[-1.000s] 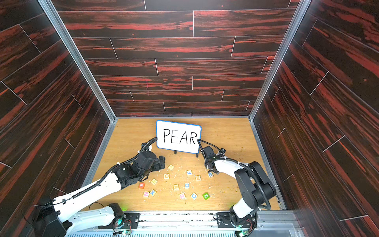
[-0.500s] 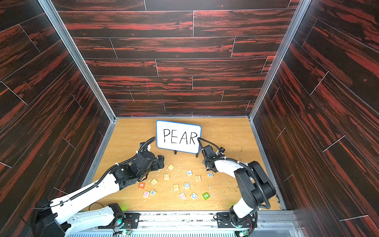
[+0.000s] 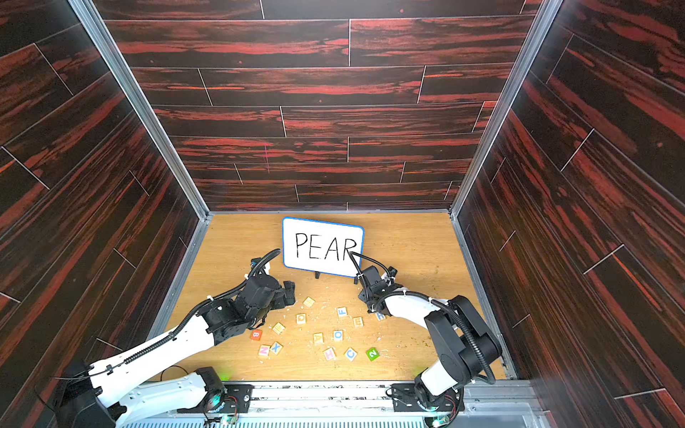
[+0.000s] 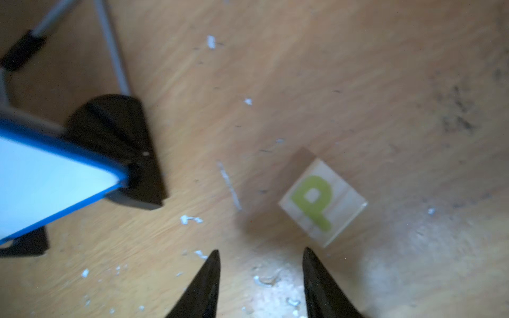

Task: Spell the uppercase word “pear” with letter blocks
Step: Adjust the letter block at the center of the board, then move the distractor to the center of the board.

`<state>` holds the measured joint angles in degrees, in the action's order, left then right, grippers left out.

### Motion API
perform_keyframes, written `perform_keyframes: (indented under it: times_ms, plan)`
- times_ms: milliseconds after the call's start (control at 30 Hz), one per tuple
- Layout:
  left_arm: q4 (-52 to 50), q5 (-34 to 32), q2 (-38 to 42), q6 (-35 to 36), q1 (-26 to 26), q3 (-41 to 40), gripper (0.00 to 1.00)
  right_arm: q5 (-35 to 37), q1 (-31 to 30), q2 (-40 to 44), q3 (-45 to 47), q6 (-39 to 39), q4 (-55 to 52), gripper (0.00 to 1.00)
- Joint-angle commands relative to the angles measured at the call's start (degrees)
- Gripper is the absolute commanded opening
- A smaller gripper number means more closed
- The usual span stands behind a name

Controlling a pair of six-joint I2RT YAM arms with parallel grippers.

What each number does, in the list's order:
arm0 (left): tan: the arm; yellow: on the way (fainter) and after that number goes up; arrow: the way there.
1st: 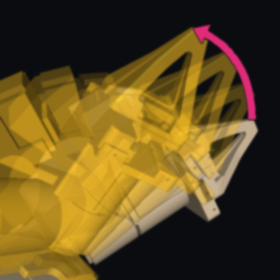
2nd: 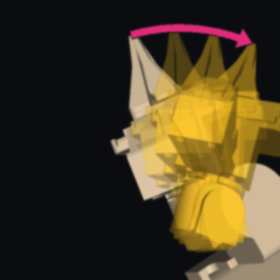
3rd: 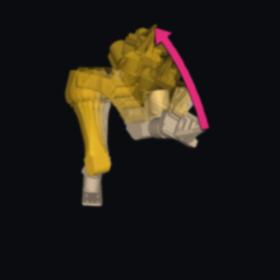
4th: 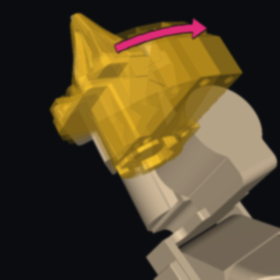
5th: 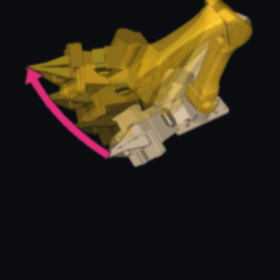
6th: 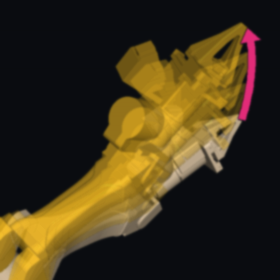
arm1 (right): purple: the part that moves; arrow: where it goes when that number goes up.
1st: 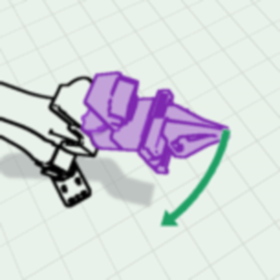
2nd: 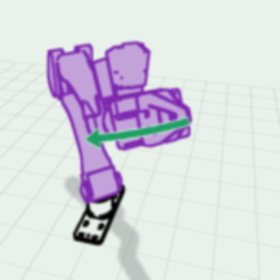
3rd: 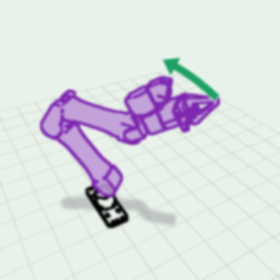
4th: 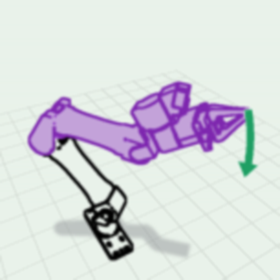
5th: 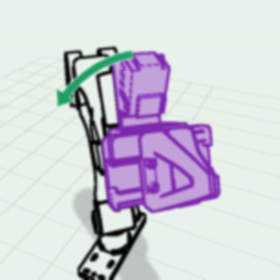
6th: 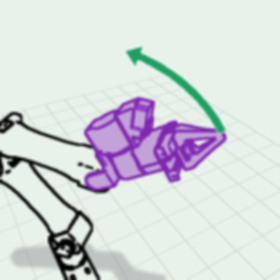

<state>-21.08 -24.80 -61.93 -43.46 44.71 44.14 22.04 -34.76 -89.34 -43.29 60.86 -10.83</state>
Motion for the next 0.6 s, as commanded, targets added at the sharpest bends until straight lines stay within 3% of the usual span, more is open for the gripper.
perform_keyframes:
  times_ms: [0,133,267,567]
  plan:
    - [-0.87,-4.02,1.90,0.86,0.04,-0.25,0.99,4.43,-3.18,3.02,-2.90,-2.71,-2.66,0.49]
    - [-1.16,-6.69,1.47,3.52,-0.27,0.78,0.99,11.24,-5.91,5.00,-6.19,-13.05,-2.19,0.49]
    - [-1.60,-5.09,-1.25,5.19,-2.83,2.78,0.99,11.60,-5.33,3.38,-9.04,-18.86,-1.05,0.49]
    - [-4.35,0.21,-11.60,7.83,-6.87,6.78,0.99,6.30,-5.43,-0.31,-7.98,-19.47,2.26,0.48]
